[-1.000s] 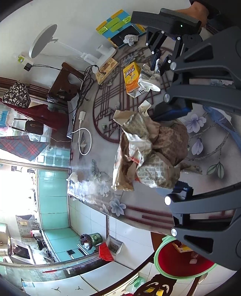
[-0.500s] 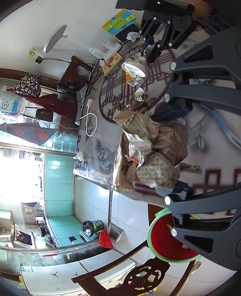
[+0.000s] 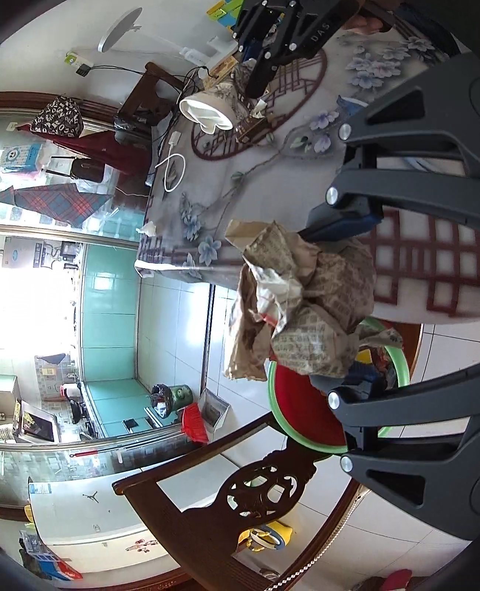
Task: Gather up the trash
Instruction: 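Carry the paper bundle and white carton with both tools over the red bin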
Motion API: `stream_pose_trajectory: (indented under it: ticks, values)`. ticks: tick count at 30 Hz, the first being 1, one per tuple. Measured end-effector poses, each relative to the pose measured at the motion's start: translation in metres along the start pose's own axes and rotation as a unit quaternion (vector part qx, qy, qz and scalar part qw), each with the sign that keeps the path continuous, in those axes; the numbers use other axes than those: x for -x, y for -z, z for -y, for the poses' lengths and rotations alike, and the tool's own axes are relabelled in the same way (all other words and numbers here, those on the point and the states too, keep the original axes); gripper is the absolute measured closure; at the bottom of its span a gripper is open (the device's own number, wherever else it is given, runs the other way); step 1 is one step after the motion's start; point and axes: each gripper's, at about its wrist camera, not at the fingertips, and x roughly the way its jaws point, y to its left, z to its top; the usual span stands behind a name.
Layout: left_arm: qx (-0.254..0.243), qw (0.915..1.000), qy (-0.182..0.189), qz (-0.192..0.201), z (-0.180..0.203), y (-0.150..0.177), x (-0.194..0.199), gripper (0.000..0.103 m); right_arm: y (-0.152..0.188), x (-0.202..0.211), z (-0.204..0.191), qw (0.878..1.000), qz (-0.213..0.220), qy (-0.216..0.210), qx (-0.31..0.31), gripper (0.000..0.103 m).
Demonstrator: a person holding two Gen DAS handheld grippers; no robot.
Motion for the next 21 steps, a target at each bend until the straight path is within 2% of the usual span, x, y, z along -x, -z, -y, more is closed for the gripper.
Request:
stream_pose_trajectory:
  ticks: [10,14,21]
  values:
    - [0.032,0.9980,-0.054,0.006,-0.072,0.007,0.005,0.051,-0.046,-0.037,-0.072,0.999,0.006,-0.052,0.012,0.083]
    - [0.051,0.9966,-0.064,-0.001,-0.098,0.011,-0.004,0.051,-0.064,-0.058,-0.101,0.997,-0.002,-0.078,0.011,0.083]
    - [0.079,0.9951,-0.050,-0.034,-0.133,0.021,-0.029,0.051,-0.080,-0.088,-0.136,0.995,-0.012,-0.101,0.021,0.083]
